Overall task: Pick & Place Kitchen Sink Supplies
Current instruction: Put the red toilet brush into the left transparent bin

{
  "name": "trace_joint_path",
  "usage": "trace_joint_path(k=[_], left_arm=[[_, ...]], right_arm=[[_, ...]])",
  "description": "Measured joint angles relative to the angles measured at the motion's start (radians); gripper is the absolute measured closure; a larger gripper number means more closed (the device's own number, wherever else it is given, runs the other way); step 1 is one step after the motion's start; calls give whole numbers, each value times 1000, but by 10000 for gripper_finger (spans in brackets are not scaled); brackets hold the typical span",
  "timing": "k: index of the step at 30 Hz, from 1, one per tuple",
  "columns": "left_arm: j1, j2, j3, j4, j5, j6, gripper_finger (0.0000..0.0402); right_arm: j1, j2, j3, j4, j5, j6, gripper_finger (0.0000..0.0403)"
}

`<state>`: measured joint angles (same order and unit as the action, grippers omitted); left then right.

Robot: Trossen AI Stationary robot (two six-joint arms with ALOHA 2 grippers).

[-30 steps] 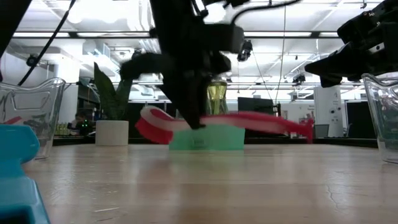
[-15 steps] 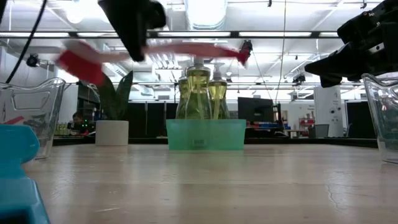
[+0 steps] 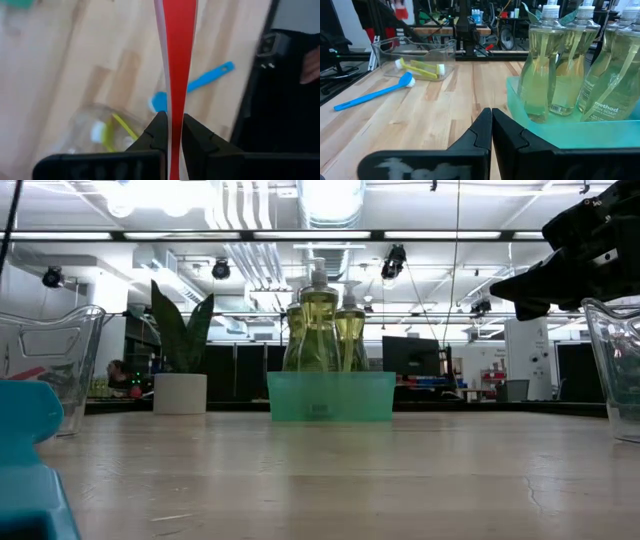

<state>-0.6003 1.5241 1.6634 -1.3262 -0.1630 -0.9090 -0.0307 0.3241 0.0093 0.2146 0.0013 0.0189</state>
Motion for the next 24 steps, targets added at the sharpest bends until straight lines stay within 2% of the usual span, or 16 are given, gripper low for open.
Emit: trace_joint_path(k=[3, 7, 10, 17, 24], left_arm=[[-95, -43, -33, -2, -57, -121, 374], [-215, -97, -94, -26, -201, -327, 375], [-291, -131, -157, -40, -249, -482, 373], [-381, -188, -367, -12, -233, -747, 374], [-392, -209, -541, 48, -82, -873, 371]], right_arm=[[0, 0, 0, 0, 0, 0, 394], [0, 0, 0, 0, 0, 0, 394], [0, 0, 0, 0, 0, 0, 394], [0, 0, 0, 0, 0, 0, 394], [0, 0, 0, 0, 0, 0, 394]])
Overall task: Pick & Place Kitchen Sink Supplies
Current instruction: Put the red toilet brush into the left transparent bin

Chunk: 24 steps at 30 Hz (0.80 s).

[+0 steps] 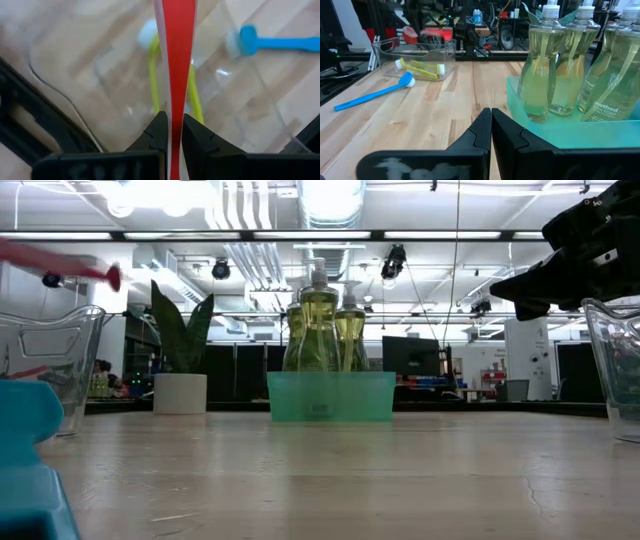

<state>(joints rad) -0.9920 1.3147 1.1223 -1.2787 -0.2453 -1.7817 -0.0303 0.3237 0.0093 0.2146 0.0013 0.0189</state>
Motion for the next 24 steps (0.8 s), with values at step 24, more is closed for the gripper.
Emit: trace_joint_path(k=[24], left_arm=[[-12, -4, -145, 302, 62, -64, 375]], right_arm=[[0, 0, 0, 0, 0, 0, 394]])
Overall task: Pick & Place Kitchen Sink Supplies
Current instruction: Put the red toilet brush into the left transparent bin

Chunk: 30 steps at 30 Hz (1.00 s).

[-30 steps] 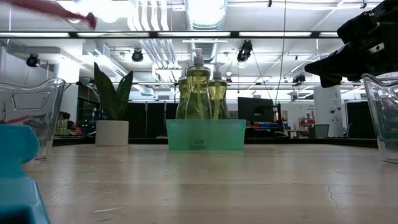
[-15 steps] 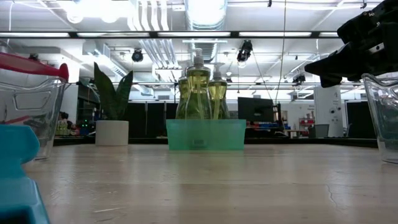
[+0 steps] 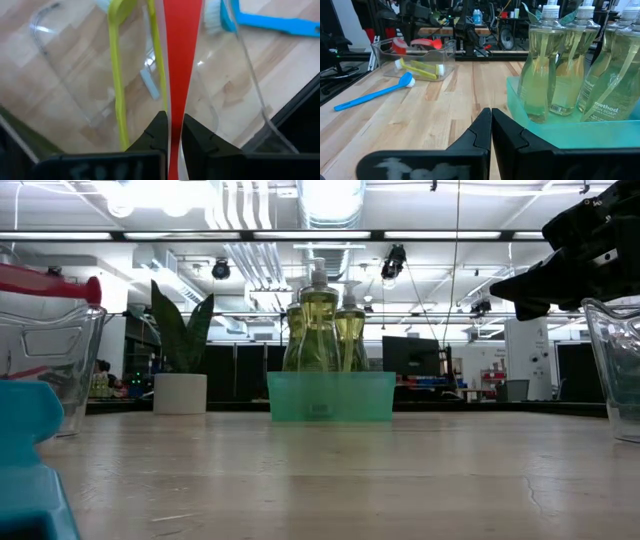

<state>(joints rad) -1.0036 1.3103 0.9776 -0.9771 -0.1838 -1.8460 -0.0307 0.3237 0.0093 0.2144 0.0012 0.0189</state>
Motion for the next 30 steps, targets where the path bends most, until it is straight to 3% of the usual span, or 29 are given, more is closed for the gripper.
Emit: trace_joint_path(k=[10, 14, 22, 30], left_arm=[[-27, 0, -45, -8, 36, -49, 374], [-26, 0, -81, 6, 32, -50, 357], [-18, 0, -165, 128, 35, -63, 345], [7, -6, -135, 79, -3, -45, 344]], right_arm=[[0, 0, 0, 0, 0, 0, 394], [0, 0, 0, 0, 0, 0, 394], [0, 1, 0, 0, 0, 0, 394], [0, 1, 0, 0, 0, 0, 394]])
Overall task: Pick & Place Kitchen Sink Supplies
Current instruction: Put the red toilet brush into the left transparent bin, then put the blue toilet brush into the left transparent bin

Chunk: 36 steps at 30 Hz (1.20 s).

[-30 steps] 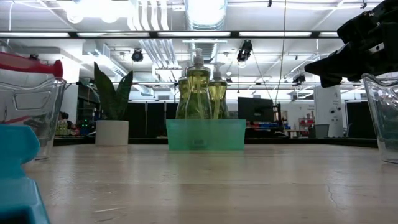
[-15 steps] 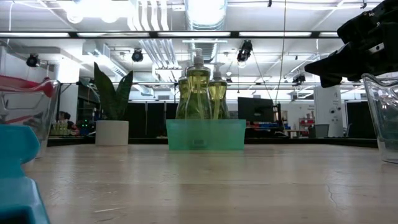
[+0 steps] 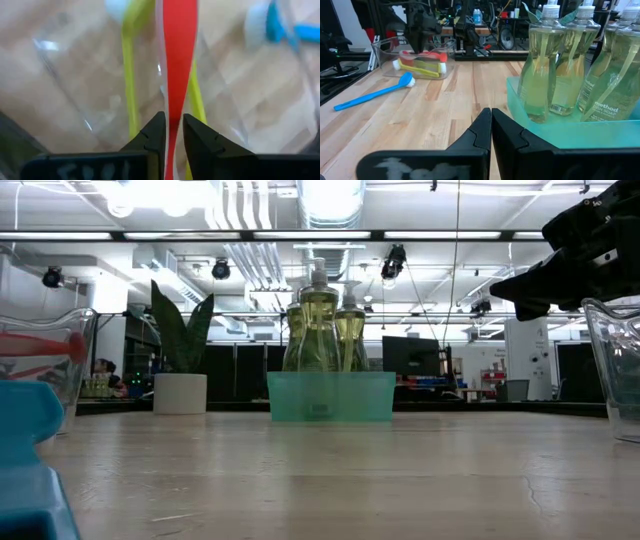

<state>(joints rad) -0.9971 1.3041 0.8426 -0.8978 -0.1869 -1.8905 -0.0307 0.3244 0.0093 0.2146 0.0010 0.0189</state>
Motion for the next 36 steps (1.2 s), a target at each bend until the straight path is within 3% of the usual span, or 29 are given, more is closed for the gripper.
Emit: trace_joint_path(k=[5, 13, 16, 19, 21, 24, 32, 36], left_arm=[[17, 0, 51, -84, -146, 37, 321], [60, 0, 151, -128, -387, 229, 234], [77, 0, 188, -105, -524, 365, 206], [104, 2, 201, 17, -644, 618, 193], [145, 15, 202, 123, -623, 816, 192], [221, 56, 199, 242, -498, 1005, 194], [344, 171, 201, 331, -210, 1227, 195], [351, 247, 212, 340, -133, 1360, 195]], right_arm=[[0, 0, 0, 0, 0, 0, 394], [0, -1, 0, 0, 0, 0, 394], [0, -1, 0, 0, 0, 0, 394], [0, -1, 0, 0, 0, 0, 394], [0, -1, 0, 0, 0, 0, 394], [0, -1, 0, 0, 0, 0, 394], [0, -1, 0, 0, 0, 0, 394], [0, -1, 0, 0, 0, 0, 394]])
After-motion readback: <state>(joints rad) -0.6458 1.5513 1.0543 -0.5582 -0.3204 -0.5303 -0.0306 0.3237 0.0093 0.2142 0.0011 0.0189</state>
